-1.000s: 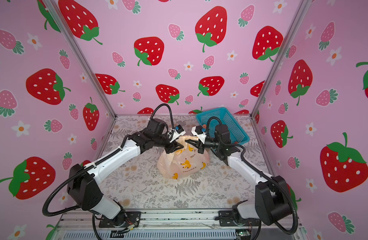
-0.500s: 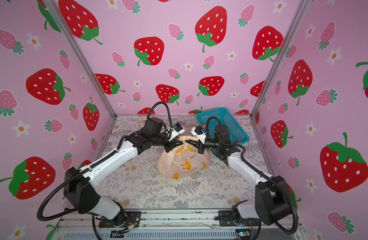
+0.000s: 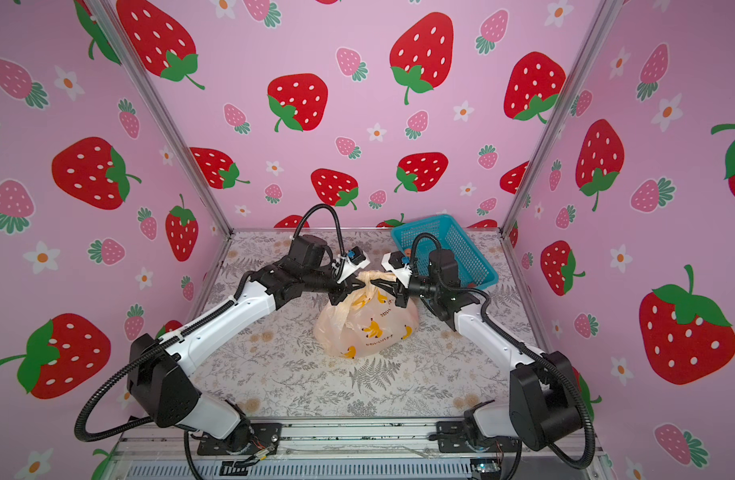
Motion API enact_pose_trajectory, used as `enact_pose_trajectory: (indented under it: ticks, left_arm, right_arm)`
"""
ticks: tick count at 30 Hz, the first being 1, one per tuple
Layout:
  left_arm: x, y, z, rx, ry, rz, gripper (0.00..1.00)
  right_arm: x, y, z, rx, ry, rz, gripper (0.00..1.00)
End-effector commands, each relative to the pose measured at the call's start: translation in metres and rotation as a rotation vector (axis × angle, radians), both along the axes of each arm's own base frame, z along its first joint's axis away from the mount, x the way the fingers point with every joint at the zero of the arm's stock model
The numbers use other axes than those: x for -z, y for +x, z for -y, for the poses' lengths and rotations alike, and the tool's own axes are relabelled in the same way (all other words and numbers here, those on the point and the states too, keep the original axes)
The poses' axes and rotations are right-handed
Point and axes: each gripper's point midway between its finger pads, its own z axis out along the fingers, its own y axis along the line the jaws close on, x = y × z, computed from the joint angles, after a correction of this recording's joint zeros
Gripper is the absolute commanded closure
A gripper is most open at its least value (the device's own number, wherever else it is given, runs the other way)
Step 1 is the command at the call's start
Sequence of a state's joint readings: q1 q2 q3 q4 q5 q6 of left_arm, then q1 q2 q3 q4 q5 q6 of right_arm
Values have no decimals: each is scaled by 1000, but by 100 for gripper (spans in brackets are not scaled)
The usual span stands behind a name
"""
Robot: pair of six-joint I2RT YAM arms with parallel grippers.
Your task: Place the fake fruits into the plastic bag and tie a complex knot
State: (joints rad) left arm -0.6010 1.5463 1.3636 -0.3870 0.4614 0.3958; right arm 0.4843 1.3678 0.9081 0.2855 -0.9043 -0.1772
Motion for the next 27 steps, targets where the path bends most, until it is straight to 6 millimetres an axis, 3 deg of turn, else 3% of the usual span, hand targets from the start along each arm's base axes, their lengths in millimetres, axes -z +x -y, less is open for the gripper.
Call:
enact_pose_trajectory:
  ticks: [1, 16, 22, 27]
  left_arm:
    - [-5, 8, -1, -16, 26, 48, 100]
    - [-4, 0, 0, 71, 151, 268, 100]
    - [-7, -1, 1, 79, 141, 270, 100]
    - [-5, -1, 1, 79, 142, 264, 100]
  right_arm:
    - [-7, 1, -1, 6, -6, 23, 99]
    - [13, 1, -5, -45, -49, 59, 65]
    - [20, 6, -9, -60, -63, 45, 64]
    - [19, 5, -11, -71, -53, 38, 75]
